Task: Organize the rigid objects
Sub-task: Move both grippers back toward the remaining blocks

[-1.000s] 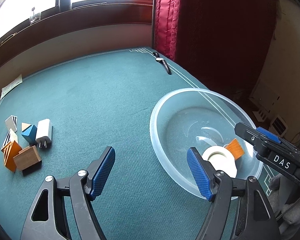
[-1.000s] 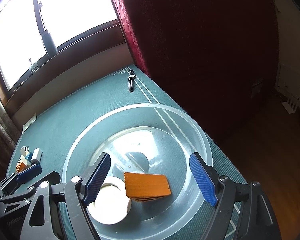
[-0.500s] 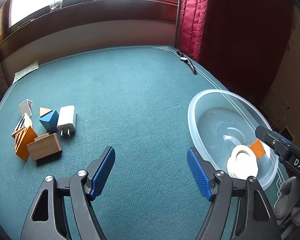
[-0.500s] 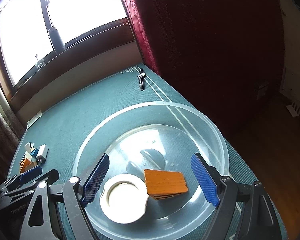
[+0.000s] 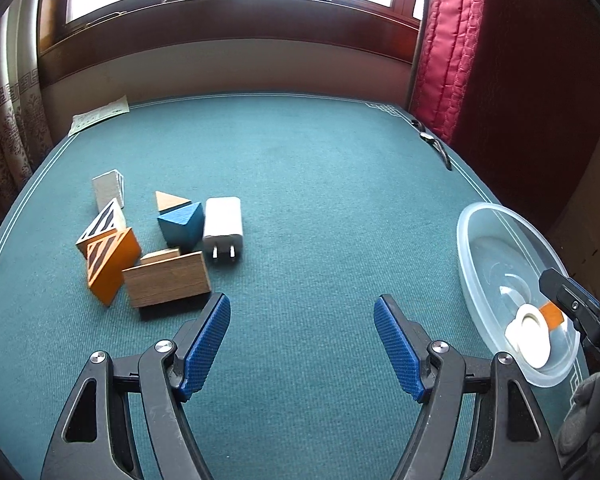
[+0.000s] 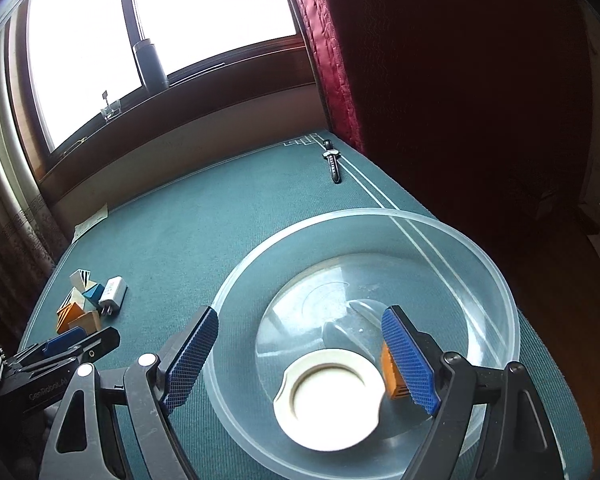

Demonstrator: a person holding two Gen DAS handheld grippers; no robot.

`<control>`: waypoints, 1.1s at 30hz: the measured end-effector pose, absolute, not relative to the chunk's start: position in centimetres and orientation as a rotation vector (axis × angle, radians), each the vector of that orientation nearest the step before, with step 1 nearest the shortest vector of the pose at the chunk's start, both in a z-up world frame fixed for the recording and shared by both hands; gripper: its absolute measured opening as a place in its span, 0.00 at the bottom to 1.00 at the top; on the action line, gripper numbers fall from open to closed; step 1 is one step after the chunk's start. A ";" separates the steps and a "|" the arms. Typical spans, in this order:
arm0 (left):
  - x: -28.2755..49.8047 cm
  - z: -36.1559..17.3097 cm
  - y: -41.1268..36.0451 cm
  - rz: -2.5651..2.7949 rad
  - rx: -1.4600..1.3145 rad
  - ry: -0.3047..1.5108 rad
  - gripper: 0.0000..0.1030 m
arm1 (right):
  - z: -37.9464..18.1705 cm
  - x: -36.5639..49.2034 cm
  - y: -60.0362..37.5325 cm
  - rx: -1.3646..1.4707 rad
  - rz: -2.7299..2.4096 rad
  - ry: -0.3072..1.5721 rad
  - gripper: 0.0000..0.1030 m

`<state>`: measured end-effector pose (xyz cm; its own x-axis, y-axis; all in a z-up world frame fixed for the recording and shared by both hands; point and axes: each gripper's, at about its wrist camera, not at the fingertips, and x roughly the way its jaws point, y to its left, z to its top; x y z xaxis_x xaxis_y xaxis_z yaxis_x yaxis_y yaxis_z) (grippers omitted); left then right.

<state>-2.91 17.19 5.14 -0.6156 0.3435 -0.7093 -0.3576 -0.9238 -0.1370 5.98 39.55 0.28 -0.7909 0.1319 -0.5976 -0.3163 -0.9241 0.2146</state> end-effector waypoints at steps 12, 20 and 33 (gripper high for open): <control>-4.5 5.3 10.2 2.664 -1.120 -0.094 0.73 | 0.9 4.3 33.8 -0.902 2.863 0.335 0.86; -5.0 4.7 5.7 2.733 -1.139 -0.162 0.73 | 0.4 2.9 29.8 -0.999 2.947 0.290 0.87; -4.9 3.6 -0.2 2.810 -1.168 -0.234 0.73 | -1.3 -1.5 22.2 -1.266 3.049 0.225 0.87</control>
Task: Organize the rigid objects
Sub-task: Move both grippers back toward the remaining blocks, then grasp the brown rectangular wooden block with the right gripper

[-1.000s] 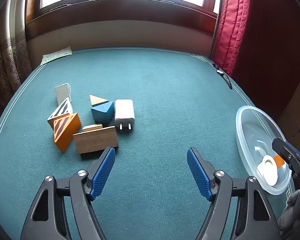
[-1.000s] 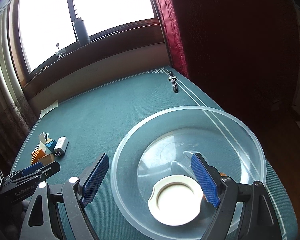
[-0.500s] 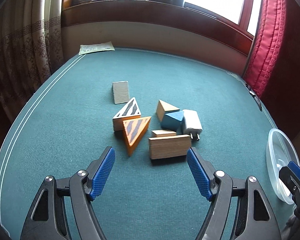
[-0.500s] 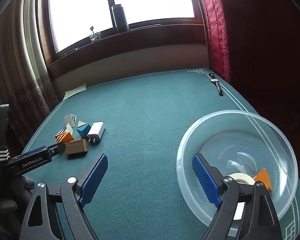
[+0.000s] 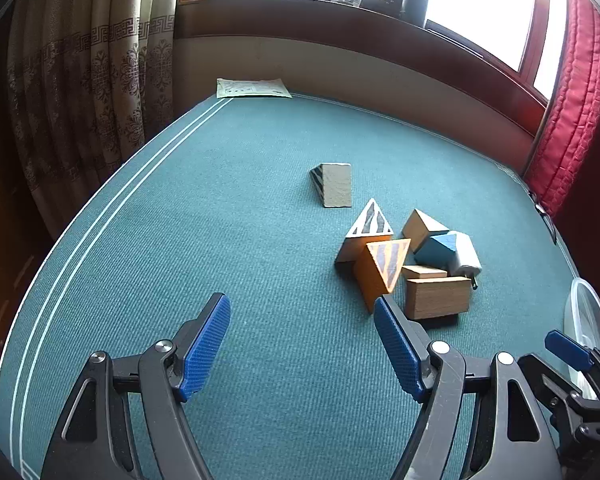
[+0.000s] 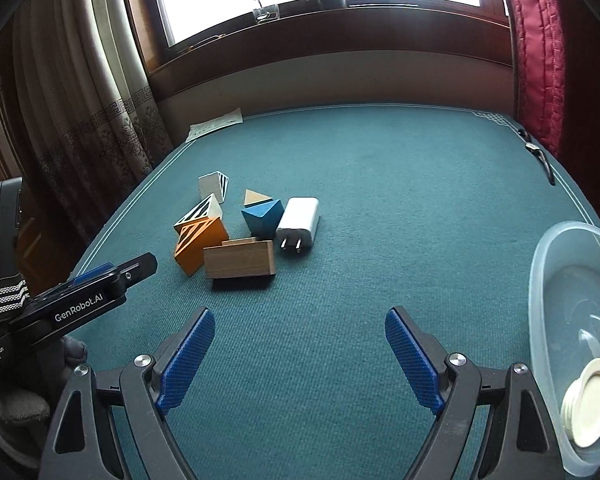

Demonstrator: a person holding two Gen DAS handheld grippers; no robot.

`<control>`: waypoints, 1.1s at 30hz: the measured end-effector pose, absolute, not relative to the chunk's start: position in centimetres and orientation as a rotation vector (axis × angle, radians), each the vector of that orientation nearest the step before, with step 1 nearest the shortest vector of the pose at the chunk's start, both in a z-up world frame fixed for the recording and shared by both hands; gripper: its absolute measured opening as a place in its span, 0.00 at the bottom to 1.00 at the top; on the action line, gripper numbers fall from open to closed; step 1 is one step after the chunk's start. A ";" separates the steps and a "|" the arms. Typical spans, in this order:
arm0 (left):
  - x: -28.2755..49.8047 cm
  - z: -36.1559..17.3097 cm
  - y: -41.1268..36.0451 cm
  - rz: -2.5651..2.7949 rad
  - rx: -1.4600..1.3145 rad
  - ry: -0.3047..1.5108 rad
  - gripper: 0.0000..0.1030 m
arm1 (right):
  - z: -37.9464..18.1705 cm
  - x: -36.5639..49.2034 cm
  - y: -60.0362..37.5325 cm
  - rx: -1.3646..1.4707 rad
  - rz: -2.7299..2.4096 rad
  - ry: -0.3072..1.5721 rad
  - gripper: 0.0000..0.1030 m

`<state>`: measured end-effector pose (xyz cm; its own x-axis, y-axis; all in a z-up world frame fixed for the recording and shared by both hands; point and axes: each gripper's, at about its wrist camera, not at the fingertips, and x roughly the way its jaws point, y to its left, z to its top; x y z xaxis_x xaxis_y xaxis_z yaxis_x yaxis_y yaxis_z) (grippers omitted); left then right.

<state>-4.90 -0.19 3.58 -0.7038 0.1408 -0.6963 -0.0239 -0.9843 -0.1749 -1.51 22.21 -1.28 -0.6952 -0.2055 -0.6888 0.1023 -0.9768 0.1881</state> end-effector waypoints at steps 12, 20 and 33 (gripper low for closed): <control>-5.0 2.7 -3.3 2.824 -1.194 -0.315 0.73 | -3.3 -6.3 18.1 1.244 -2.651 -0.160 0.87; -5.3 2.5 -3.8 2.814 -1.202 -0.336 0.73 | -3.9 -8.1 16.9 1.276 -2.657 -0.132 0.87; -5.7 2.2 -3.4 2.810 -1.221 -0.325 0.73 | -3.8 -8.6 17.3 1.256 -2.697 -0.077 0.62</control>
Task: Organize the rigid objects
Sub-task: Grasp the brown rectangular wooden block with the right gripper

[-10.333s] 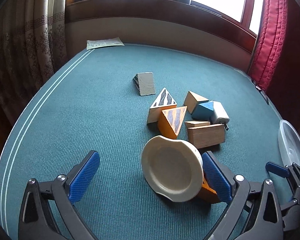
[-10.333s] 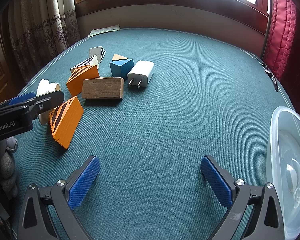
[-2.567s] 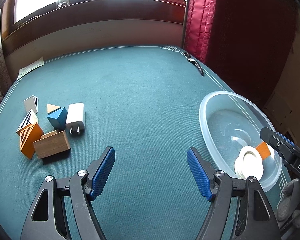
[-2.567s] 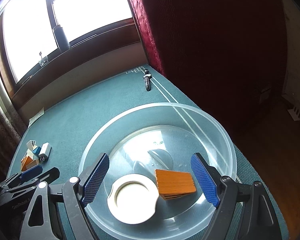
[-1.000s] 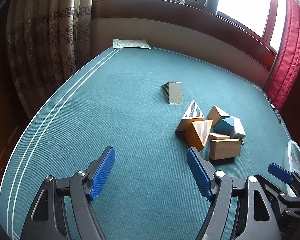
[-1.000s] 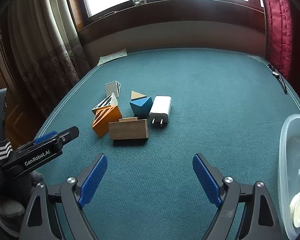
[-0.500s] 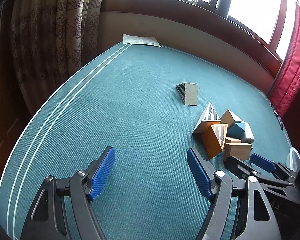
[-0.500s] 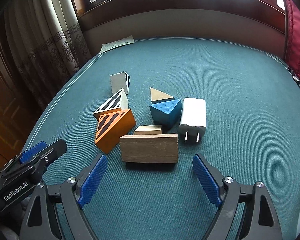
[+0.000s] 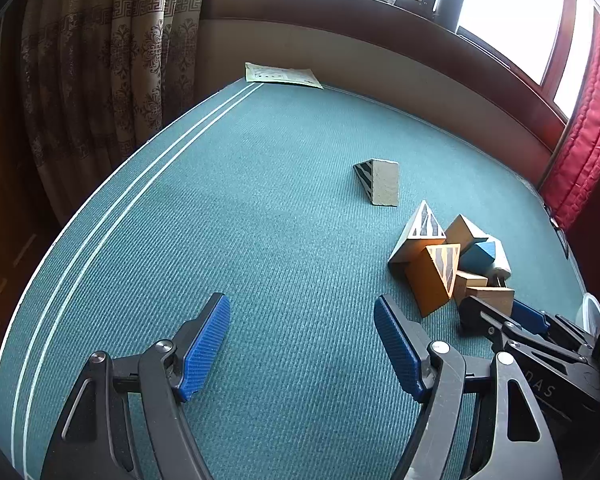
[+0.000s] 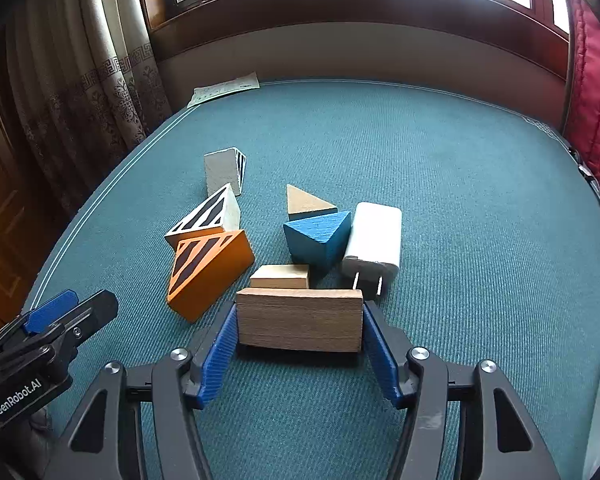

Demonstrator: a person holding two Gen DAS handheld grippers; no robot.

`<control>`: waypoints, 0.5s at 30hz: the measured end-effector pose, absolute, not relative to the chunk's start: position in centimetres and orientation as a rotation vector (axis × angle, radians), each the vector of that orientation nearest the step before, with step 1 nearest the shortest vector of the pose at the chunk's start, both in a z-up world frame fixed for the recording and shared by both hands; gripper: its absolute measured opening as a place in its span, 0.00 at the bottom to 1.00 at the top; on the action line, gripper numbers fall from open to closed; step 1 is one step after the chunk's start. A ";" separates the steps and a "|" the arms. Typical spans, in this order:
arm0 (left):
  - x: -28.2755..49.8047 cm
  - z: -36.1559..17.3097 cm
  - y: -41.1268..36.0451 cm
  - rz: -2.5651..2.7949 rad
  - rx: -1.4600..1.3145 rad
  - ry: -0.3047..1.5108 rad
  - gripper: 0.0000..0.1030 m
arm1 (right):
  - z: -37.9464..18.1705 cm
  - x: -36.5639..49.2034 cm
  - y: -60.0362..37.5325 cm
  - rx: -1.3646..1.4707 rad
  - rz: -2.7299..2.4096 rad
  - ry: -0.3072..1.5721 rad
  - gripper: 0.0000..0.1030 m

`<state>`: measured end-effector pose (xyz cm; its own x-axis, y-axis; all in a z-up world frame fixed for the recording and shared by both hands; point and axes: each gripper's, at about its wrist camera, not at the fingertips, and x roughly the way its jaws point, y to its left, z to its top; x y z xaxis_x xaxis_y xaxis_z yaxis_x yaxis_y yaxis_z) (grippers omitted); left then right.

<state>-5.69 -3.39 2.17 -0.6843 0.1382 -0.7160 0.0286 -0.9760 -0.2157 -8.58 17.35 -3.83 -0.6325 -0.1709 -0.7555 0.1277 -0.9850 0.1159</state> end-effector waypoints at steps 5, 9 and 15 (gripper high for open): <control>-5.8 2.4 -2.5 2.802 -1.218 -0.307 0.73 | -3.8 -7.5 18.9 1.253 -2.708 -0.107 0.62; -5.9 2.8 -1.1 2.787 -1.208 -0.283 0.73 | -3.7 -6.3 20.1 1.256 -2.714 -0.132 0.62; -6.3 3.4 1.4 2.768 -1.191 -0.225 0.73 | -3.7 -4.8 21.4 1.251 -2.721 -0.158 0.62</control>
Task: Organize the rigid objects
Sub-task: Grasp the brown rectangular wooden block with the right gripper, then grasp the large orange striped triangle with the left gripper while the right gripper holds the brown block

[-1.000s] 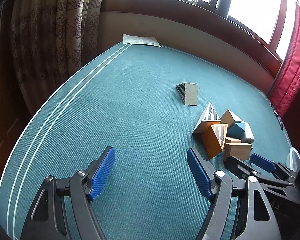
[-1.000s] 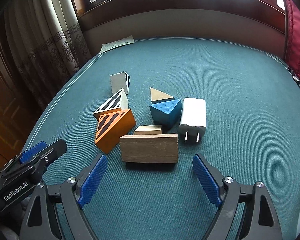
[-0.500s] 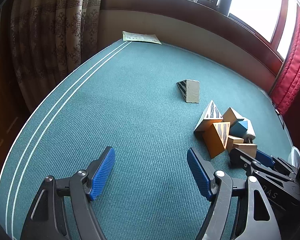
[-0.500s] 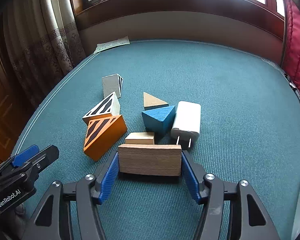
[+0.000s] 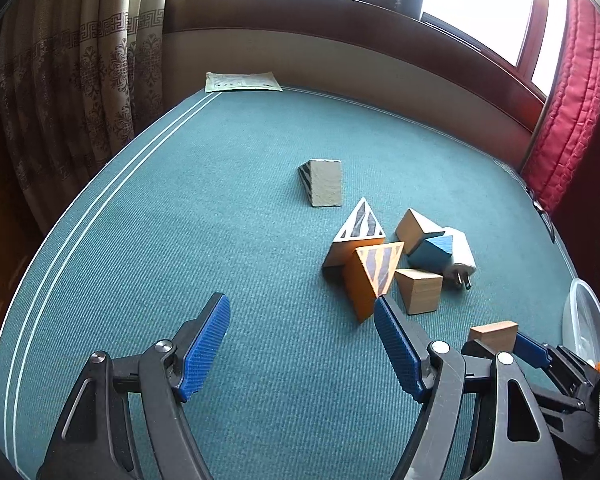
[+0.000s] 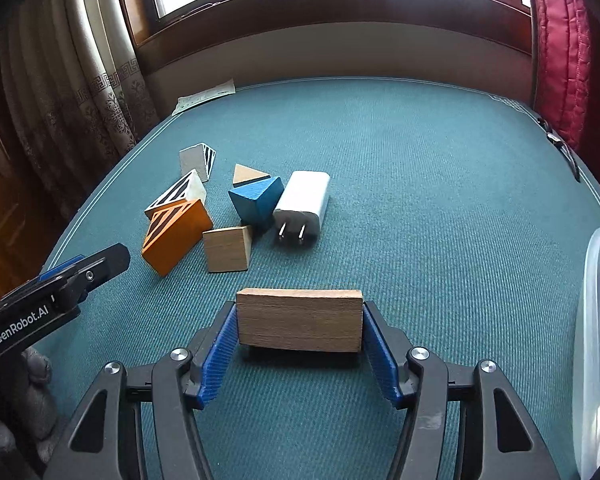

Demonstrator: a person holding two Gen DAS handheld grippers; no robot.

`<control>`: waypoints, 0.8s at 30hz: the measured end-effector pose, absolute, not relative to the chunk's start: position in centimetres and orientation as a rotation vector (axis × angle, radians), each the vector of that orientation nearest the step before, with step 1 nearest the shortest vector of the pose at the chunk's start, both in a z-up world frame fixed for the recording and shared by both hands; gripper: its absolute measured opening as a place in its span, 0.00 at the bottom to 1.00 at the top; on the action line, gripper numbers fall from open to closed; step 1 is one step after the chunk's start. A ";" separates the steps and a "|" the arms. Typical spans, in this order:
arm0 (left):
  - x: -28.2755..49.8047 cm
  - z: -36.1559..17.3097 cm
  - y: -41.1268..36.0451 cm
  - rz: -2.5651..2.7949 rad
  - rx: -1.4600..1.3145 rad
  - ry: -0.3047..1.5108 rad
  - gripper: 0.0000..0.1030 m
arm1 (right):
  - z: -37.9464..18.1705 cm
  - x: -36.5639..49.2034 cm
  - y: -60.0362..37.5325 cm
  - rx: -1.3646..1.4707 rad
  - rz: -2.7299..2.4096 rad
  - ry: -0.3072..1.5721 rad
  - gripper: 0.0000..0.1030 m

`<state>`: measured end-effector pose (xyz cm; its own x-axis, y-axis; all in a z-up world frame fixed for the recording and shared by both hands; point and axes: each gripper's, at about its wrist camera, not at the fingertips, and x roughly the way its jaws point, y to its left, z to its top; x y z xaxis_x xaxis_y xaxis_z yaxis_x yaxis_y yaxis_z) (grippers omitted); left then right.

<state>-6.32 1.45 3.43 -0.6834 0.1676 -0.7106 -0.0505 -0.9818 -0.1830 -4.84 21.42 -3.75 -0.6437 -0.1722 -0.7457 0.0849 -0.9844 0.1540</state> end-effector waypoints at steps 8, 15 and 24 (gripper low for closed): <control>-7.5 3.1 3.5 2.778 -1.202 -0.151 0.73 | -3.9 -4.6 22.0 1.227 -2.710 -0.198 0.62; -8.5 1.9 2.4 2.824 -1.267 -0.147 0.73 | -4.0 -4.5 22.3 1.214 -2.697 -0.232 0.62; -8.9 1.6 -0.6 2.911 -1.300 -0.184 0.73 | -4.1 -4.5 22.5 1.207 -2.688 -0.249 0.62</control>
<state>-8.94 -0.63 1.57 -0.6674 0.0002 -0.7447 0.0938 -0.9920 -0.0843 -4.46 22.55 -4.13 -0.6524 -0.2352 -0.7204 0.0987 -0.9689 0.2270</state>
